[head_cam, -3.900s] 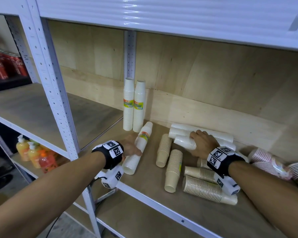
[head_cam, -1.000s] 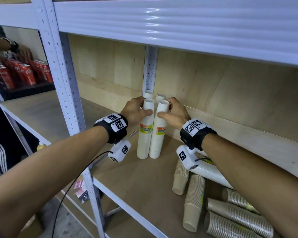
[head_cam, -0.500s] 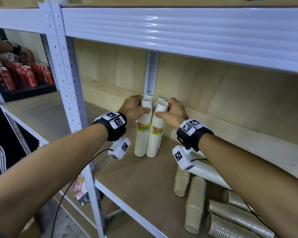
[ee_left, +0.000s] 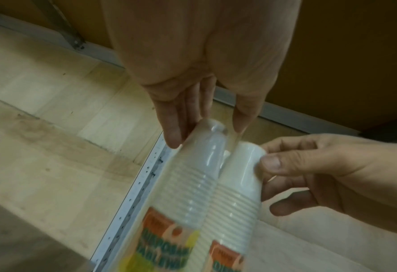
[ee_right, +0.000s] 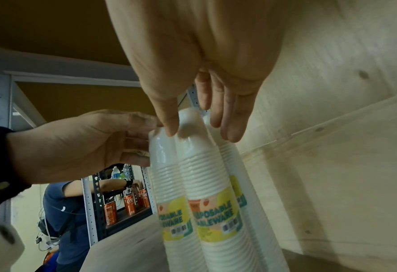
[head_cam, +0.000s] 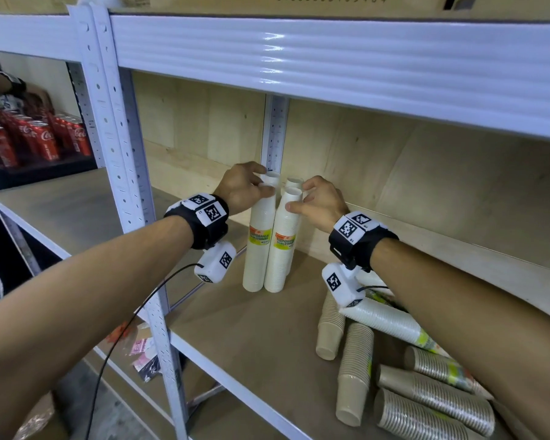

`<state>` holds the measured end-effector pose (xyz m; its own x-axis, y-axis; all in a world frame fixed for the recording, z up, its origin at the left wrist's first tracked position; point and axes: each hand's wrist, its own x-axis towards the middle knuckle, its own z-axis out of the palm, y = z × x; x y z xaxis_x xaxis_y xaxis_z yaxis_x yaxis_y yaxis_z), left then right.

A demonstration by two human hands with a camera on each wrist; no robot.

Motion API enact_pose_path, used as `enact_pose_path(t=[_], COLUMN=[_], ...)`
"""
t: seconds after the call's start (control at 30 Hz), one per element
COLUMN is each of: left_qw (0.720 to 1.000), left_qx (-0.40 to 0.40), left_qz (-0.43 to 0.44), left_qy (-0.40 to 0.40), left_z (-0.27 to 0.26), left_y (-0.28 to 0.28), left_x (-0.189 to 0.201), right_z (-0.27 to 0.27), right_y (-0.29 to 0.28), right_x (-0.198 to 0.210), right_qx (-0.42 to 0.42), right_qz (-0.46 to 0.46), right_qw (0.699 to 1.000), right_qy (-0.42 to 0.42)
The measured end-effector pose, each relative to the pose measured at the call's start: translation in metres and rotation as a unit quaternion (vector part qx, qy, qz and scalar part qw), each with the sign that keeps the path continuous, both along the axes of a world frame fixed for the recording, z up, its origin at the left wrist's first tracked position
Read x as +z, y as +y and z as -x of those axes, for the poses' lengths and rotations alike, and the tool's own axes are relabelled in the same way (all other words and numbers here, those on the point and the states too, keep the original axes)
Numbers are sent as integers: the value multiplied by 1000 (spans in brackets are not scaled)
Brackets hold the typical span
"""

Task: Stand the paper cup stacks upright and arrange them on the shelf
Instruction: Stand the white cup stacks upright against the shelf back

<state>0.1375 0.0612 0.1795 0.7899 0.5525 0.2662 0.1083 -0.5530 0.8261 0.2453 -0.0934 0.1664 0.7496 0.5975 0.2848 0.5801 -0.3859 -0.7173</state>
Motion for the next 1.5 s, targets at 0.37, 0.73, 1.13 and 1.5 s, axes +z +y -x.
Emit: enact_pose_path(t=[0.37,0.73,1.13,1.5], left_qw=[993,970,887,809], left_qx=[-37,-198,-336,-378], left_qz=[-98,-137,-241,-331], left_qy=[-62,42,207,306], left_z=[-22,-71,-95,-103], left_y=[-41,-144,-206,-214], left_x=[71,29,-71,-114], right_z=[-42,-84,-106,-126], right_y=[-105,-250,-283,-266], right_x=[28,-32,-73,-97], right_qx=[-66,-160,-143,-87], right_qz=[111,248,303,382], right_qw=[990,955,941,920], right_qy=[-49,21,56,4])
